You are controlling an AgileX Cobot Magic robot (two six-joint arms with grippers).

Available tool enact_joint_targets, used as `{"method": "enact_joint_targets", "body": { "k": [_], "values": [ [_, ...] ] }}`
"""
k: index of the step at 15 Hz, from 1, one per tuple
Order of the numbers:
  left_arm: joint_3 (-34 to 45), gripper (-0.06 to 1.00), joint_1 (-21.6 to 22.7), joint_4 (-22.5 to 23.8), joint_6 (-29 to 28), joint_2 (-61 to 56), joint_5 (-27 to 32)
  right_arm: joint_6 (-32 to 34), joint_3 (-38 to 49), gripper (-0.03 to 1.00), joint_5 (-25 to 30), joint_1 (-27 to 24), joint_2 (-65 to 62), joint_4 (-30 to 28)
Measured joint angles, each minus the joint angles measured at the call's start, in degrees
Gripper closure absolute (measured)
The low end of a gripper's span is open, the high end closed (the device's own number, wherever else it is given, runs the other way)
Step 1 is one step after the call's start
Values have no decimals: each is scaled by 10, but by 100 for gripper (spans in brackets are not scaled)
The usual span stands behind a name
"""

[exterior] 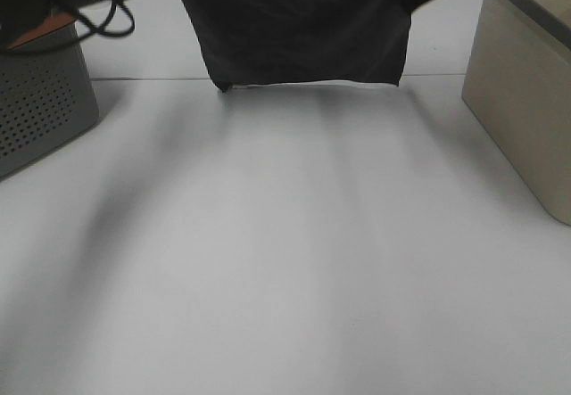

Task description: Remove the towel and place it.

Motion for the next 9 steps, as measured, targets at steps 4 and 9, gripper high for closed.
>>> {"method": "enact_joint_targets", "body": {
  "k": [4,9],
  "values": [
    [195,94,0,-8,68,-32,-93,-9,223,95,-71,38,-42,-20],
    [315,94,2,48,56,-51,-108,-11,372,95,-142,125,-43,-34]
  ]
}}
